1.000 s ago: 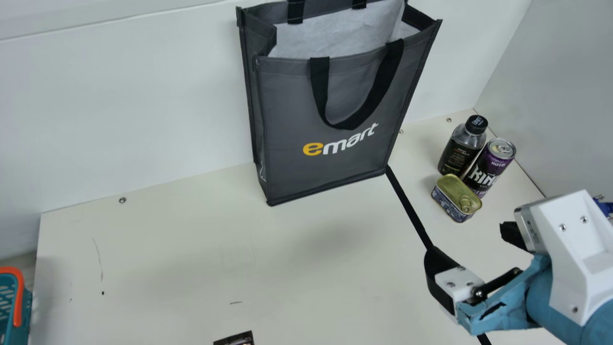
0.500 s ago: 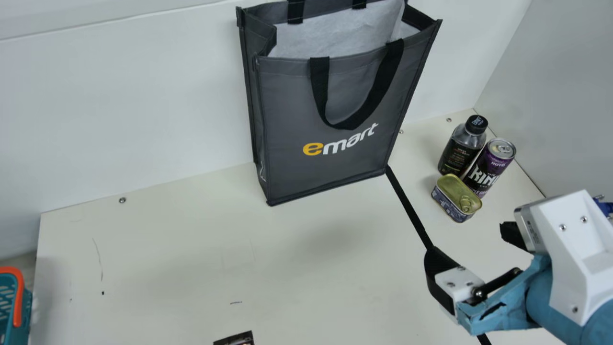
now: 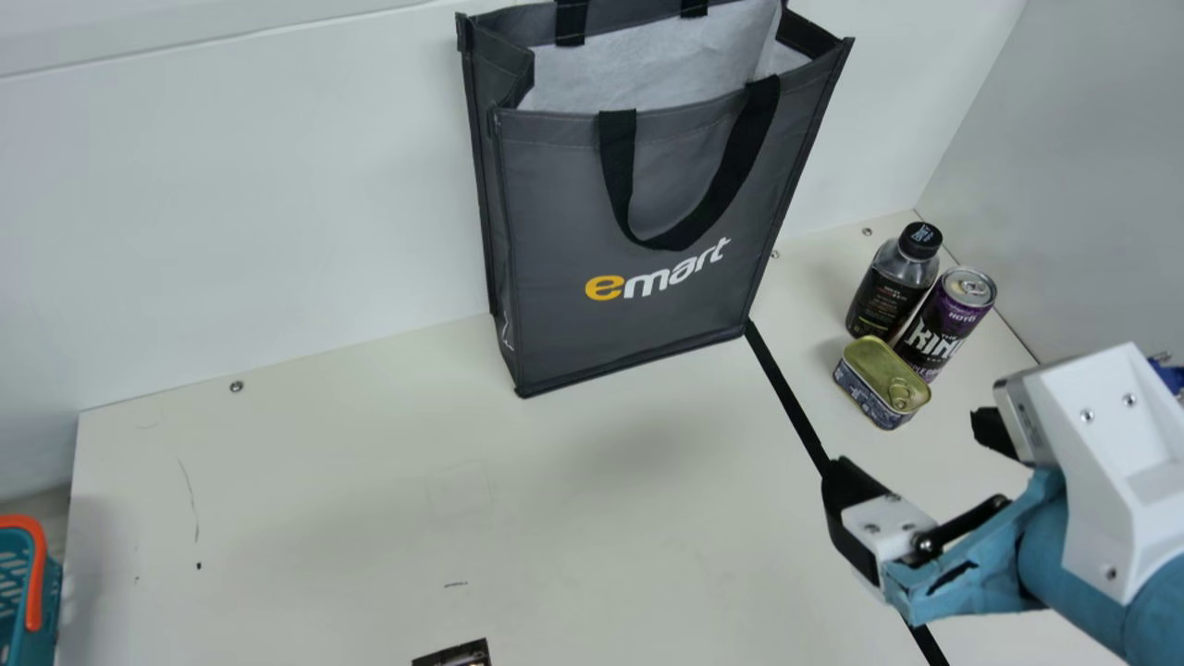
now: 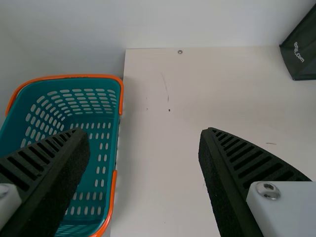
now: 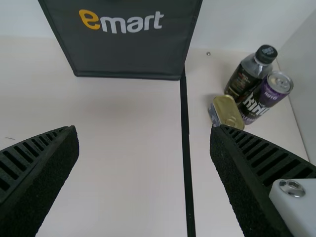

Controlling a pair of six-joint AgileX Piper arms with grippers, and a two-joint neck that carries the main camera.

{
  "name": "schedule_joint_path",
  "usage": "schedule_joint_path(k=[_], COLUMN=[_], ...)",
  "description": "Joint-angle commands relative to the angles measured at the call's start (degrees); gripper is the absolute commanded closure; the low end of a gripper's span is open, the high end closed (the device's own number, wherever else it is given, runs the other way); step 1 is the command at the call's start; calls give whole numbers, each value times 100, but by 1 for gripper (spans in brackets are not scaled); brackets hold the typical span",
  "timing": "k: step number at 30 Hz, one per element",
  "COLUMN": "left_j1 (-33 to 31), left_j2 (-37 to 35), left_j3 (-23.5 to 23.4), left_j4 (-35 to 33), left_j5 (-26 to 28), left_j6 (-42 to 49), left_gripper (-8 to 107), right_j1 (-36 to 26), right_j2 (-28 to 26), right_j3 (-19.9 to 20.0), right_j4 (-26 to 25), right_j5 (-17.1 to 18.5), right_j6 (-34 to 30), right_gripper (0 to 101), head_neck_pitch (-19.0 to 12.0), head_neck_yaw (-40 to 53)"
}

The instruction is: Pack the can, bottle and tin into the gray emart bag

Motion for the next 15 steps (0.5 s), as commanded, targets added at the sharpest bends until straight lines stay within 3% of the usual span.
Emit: schedule_joint_path(k=[1, 15], left_j1=[0, 0], left_j2=[0, 0], left_j3=[0, 0], left_j4=[0, 0], left_j5=[0, 0], left_j6=[0, 0], left_gripper=[9, 9], right_j1=[38, 230], right_j2=[98, 883], right_j3=[-135, -1070], right_j4=[-75, -241], right_j5=[-11, -151], right_j6=[-24, -452], right_gripper=[10, 10], head_neck_pitch=[-130, -130], head_neck_yaw=[-5, -5])
